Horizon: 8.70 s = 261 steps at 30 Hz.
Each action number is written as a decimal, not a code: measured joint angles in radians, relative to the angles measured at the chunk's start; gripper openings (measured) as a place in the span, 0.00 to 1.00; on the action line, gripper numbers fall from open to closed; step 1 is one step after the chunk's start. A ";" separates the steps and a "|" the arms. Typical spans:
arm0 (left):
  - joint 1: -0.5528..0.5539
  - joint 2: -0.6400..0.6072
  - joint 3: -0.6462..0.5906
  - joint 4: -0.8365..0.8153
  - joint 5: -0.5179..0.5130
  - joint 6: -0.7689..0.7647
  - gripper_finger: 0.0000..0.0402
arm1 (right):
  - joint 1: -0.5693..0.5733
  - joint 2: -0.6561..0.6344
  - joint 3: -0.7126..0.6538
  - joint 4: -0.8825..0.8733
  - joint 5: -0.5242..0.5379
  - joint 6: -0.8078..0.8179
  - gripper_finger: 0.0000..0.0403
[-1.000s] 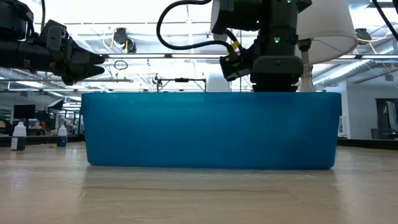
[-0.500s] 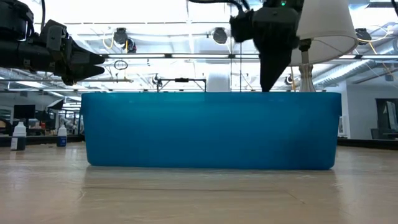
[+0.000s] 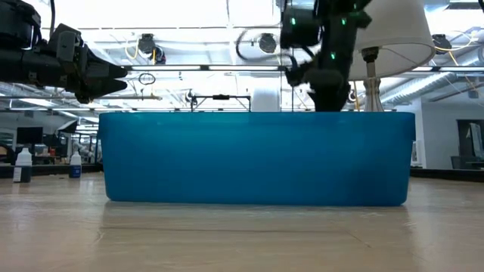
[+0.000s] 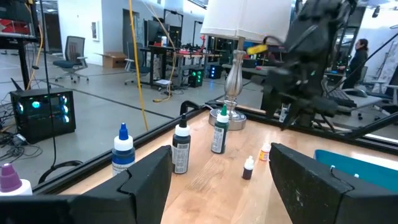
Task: Pick & Place food coloring
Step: Put the top right small orange food coloring bottle into the blue bin, then put the small red food coloring bottle into the blue bin
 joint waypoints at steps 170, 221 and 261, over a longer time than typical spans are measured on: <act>0.000 0.000 0.000 0.000 0.000 0.000 0.67 | 0.591 0.244 0.065 0.383 0.031 0.146 0.20; 0.000 0.000 0.000 0.000 0.000 0.000 0.67 | -0.019 0.228 0.090 0.356 -0.032 -0.220 0.55; 0.000 0.000 0.000 0.000 0.000 0.000 0.67 | -0.036 0.316 0.090 0.386 -0.047 -0.296 0.01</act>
